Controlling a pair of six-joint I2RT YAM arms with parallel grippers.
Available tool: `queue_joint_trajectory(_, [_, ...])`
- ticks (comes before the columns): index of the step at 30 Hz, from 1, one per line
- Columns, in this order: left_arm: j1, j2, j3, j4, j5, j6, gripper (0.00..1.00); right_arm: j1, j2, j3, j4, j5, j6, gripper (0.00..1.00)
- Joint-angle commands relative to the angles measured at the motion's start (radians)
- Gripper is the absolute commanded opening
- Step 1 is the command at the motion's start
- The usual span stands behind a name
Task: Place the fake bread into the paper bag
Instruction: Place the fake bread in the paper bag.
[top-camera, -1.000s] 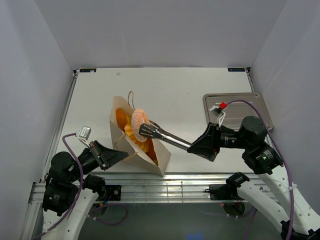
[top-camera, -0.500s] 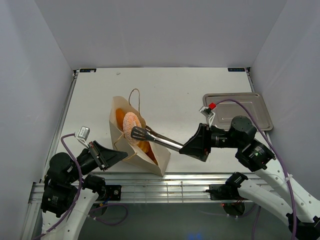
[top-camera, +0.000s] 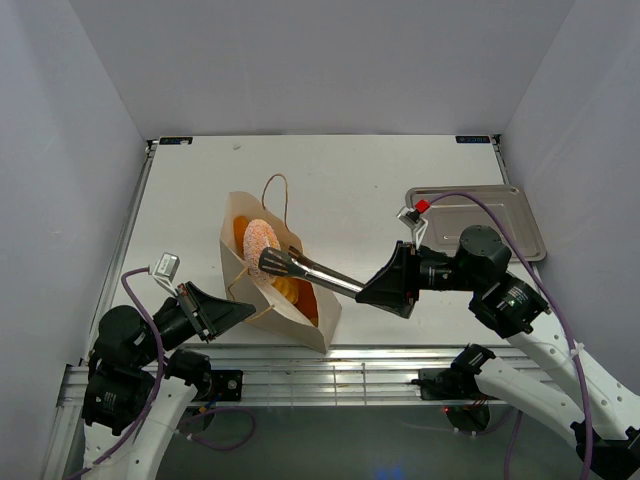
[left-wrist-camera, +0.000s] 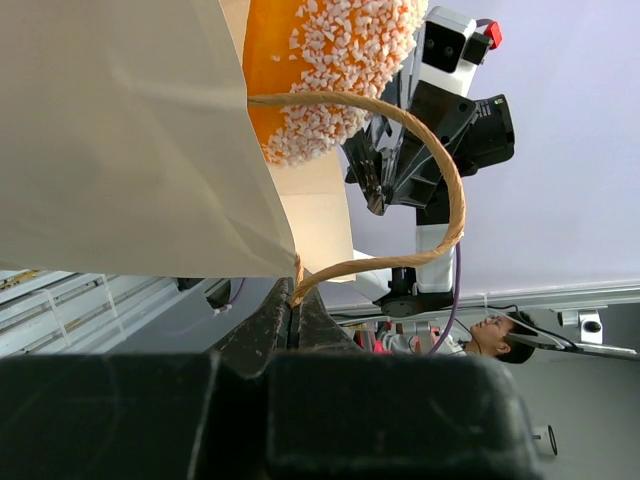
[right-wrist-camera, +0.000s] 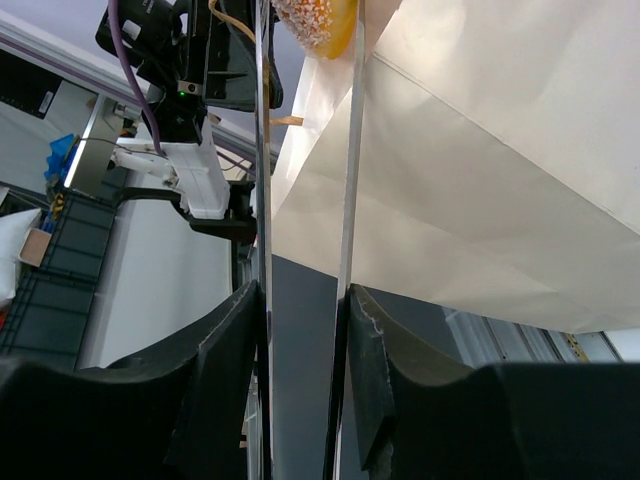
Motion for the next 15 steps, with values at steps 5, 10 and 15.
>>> queue_joint_trajectory(5, [-0.002, -0.006, 0.016, -0.006, -0.007, 0.004, 0.0, 0.005, -0.015, 0.02, 0.041, 0.006, -0.011, 0.5])
queue_joint_trajectory(10, [-0.002, -0.011, 0.015, -0.008, -0.009, 0.003, 0.0, 0.005, -0.019, 0.032, 0.018, 0.015, -0.021, 0.52])
queue_joint_trajectory(15, [-0.002, -0.017, 0.015, -0.012, -0.009, 0.0, 0.0, 0.007, -0.03, 0.049, -0.016, 0.046, -0.038, 0.52])
